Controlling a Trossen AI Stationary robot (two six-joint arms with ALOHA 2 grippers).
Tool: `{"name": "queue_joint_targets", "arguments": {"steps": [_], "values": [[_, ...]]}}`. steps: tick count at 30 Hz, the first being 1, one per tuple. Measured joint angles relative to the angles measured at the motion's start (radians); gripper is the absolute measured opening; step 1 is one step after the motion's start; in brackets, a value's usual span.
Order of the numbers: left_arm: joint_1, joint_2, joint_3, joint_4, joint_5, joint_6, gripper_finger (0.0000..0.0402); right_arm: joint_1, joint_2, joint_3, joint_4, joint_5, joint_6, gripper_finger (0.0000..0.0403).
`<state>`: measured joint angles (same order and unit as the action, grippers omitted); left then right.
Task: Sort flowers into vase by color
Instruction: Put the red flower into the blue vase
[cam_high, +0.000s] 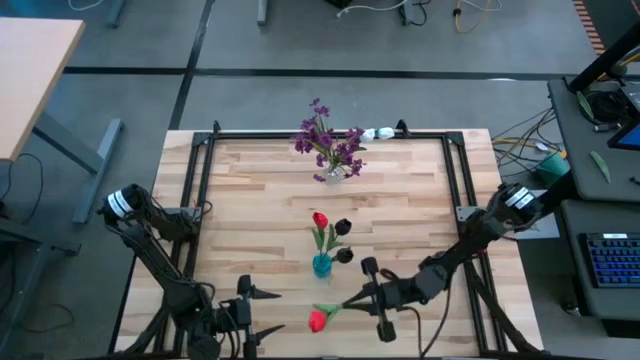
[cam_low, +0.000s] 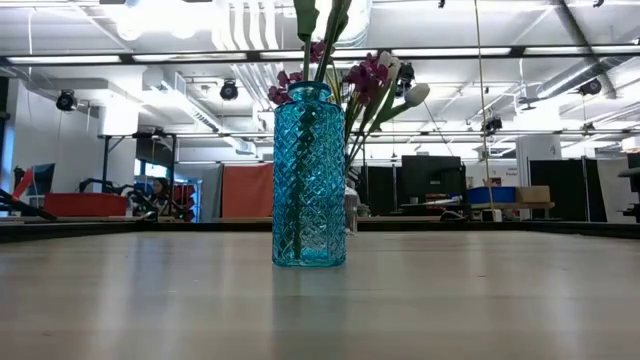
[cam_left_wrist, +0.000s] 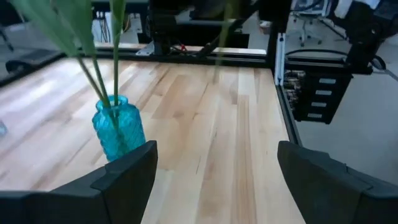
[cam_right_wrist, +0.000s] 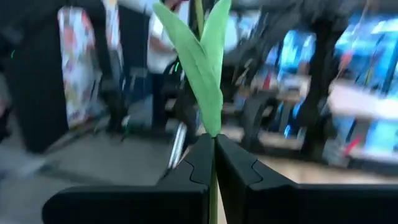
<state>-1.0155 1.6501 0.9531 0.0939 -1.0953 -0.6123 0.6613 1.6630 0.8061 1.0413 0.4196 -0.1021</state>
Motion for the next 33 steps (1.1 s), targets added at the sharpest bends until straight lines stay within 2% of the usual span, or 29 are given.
{"name": "queue_joint_targets", "arguments": {"steps": [5, 9, 20, 23, 30, 33], "values": [[0.023, 0.0, 0.0, 0.067, -0.015, 0.138, 0.0315, -0.034, 0.075, -0.019, 0.304, 0.002, -0.154, 0.0009], [0.054, -0.001, 0.0, 0.065, -0.021, 0.171, 0.0315, -0.067, 0.119, 0.018, 0.404, 0.002, -0.243, 0.0009], [0.104, 0.0, 0.0, 0.075, -0.02, 0.212, 0.0315, -0.134, 0.187, 0.197, 0.404, 0.0, -0.332, 0.0009], [0.119, 0.0, 0.0, 0.076, -0.021, 0.212, 0.0315, -0.136, 0.212, 0.247, 0.411, -0.002, -0.406, 0.0009], [0.135, 0.001, 0.0, 0.079, -0.024, 0.238, 0.0315, -0.175, 0.311, 0.358, 0.474, 0.003, -0.477, 0.0009], [0.134, 0.001, 0.0, 0.097, -0.086, 0.26, 0.0315, -0.184, 0.342, 0.383, 0.491, 0.002, -0.489, 0.0009]]}}
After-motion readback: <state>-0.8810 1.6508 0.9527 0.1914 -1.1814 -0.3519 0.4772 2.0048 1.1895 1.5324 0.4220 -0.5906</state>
